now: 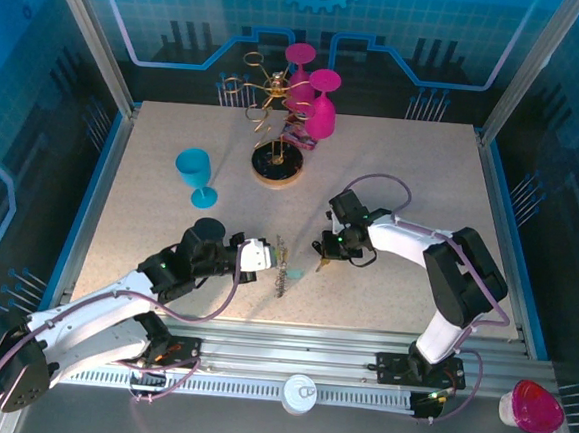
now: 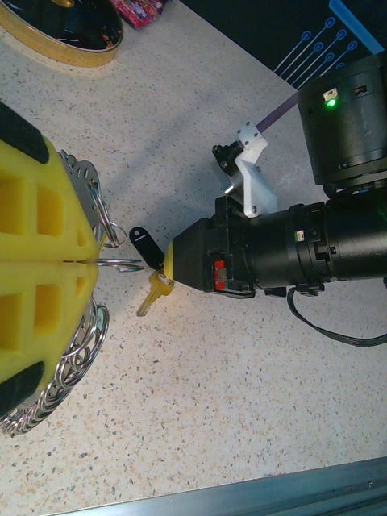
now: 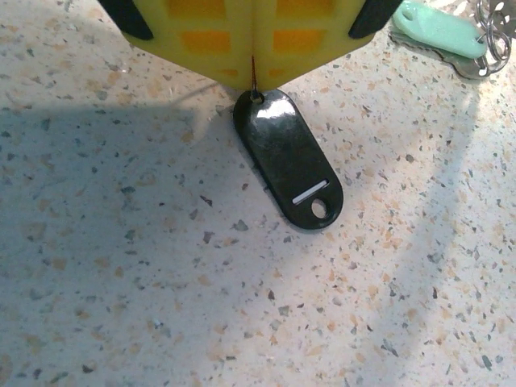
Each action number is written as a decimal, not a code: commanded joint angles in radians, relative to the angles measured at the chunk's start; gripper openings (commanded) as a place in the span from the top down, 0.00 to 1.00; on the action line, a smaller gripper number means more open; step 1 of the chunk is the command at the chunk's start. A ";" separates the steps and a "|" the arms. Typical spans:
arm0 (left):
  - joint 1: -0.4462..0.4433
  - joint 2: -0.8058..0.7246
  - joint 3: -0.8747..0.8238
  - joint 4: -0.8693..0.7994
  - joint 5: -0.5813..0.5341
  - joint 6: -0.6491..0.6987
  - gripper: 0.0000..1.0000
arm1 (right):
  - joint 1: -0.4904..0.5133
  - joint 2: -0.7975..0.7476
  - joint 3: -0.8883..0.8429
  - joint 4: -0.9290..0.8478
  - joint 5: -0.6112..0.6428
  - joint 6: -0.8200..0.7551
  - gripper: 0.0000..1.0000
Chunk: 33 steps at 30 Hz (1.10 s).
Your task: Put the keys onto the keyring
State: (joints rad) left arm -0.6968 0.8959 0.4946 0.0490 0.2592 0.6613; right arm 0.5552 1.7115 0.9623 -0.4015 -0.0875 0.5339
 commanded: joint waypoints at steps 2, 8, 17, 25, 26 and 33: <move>-0.005 -0.007 0.001 -0.011 0.037 0.013 1.00 | 0.004 -0.022 0.008 -0.013 -0.007 -0.014 1.00; -0.004 -0.007 0.004 -0.011 0.034 0.013 1.00 | 0.024 -0.133 -0.049 0.050 -0.014 -0.129 1.00; -0.005 -0.005 0.005 -0.011 0.033 0.014 1.00 | 0.083 -0.356 -0.126 0.111 -0.057 -0.442 1.00; -0.005 0.002 0.004 -0.006 0.038 0.012 1.00 | 0.156 -0.578 -0.228 0.182 -0.173 -0.741 1.00; -0.005 0.002 0.005 -0.006 0.039 0.014 1.00 | 0.158 -0.595 -0.232 0.181 -0.183 -0.760 1.00; -0.005 0.008 0.004 -0.001 0.046 0.011 1.00 | 0.182 -0.620 -0.208 0.160 -0.275 -0.800 1.00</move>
State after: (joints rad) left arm -0.6968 0.8978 0.4950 0.0494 0.2638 0.6617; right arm 0.7147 1.0985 0.7422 -0.2562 -0.2863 -0.2138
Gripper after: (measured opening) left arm 0.049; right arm 0.065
